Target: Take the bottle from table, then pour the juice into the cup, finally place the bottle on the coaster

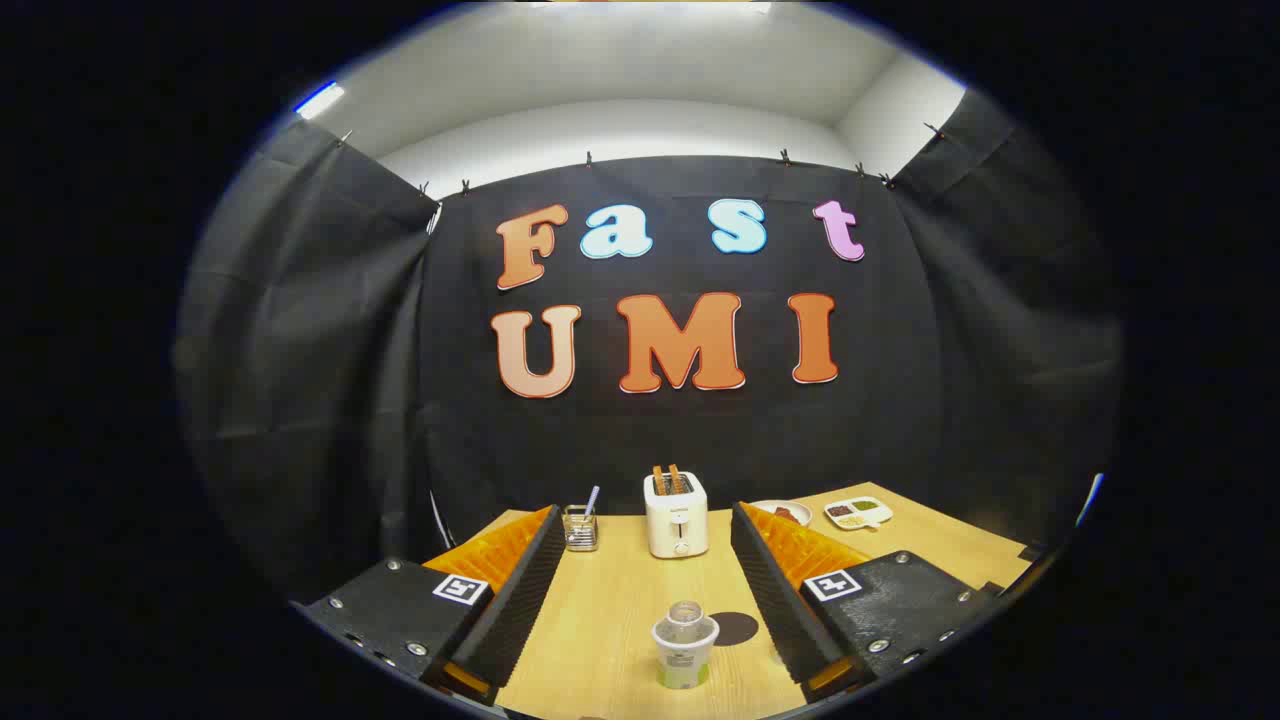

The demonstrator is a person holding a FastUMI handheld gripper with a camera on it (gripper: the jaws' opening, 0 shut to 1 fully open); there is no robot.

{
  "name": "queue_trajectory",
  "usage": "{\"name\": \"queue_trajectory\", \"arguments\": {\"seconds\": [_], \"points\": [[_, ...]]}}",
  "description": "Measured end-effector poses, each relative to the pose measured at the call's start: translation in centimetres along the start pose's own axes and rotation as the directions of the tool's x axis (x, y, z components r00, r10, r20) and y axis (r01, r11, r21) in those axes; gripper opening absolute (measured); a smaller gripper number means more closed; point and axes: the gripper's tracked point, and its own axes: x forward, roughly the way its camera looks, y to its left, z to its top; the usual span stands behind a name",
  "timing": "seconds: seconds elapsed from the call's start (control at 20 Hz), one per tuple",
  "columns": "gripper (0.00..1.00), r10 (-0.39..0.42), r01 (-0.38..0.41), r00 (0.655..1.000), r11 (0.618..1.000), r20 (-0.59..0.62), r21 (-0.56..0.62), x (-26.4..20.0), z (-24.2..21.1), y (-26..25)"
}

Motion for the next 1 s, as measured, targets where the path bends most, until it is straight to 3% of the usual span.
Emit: {"name": "queue_trajectory", "arguments": {"seconds": [1.0], "points": [[0.99, -0.015, 0.012, 0.999, 0.997, -0.035, -0.074, 1.2, -1.4, 1.5]]}}
